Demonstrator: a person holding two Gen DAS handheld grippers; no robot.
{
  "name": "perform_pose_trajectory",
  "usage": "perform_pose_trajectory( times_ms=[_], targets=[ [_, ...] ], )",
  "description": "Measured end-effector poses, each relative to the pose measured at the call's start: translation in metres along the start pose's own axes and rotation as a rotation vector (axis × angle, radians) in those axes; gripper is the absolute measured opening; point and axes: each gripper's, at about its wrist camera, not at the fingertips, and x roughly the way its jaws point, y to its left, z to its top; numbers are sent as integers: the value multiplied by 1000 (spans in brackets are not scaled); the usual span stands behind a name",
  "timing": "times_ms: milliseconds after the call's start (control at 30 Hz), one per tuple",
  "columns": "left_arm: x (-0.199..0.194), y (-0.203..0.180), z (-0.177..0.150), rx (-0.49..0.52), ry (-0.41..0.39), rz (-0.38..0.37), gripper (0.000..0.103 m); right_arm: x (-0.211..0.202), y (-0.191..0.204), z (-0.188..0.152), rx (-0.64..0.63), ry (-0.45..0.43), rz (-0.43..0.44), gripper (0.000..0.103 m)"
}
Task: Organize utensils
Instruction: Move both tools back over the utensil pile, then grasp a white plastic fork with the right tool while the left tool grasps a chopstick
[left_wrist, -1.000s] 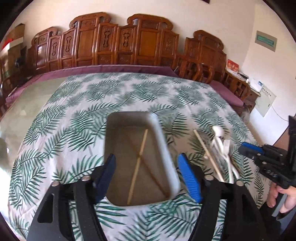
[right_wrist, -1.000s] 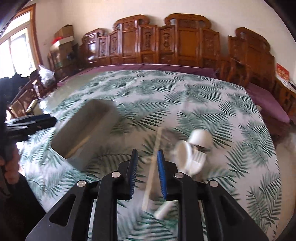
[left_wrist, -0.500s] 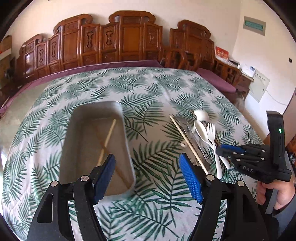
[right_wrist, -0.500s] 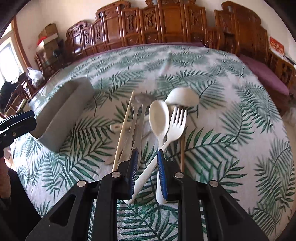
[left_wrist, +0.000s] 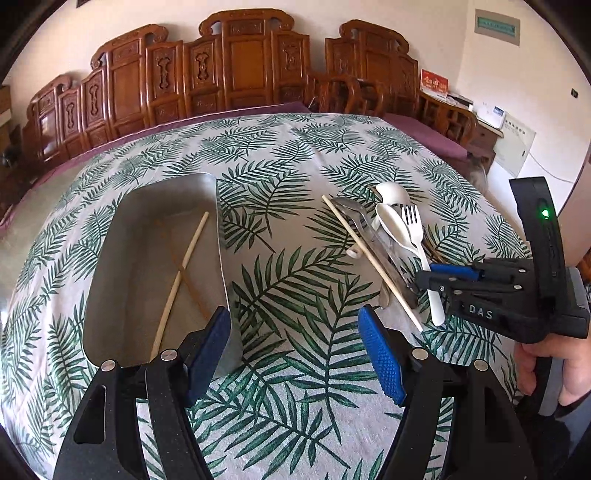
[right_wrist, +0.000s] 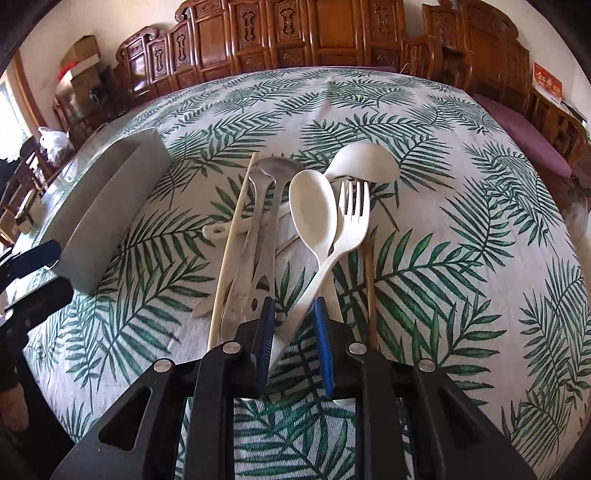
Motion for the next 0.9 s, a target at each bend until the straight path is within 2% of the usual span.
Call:
perform_pose_trajectory(
  times_ms=[100,200,400,567,900],
  targets=[
    [-7,0,2,-8,-20,-5,68,1,2,0,-14,-1,-24,19],
    [-16,-3,5,1,-46,-3,68,-2,0,0,-20,-14,-45,5],
    [-25,-20,10,29,-65,-15,68,-20,-11,3,6,-62,1,4],
    [-10,-40,8,49,-21,-32,68,-35,-16,8,25,-108,46,4],
    [55,-75,6,37,121,-55,67,-53,-44,14,94,-172,45,4]
  ],
)
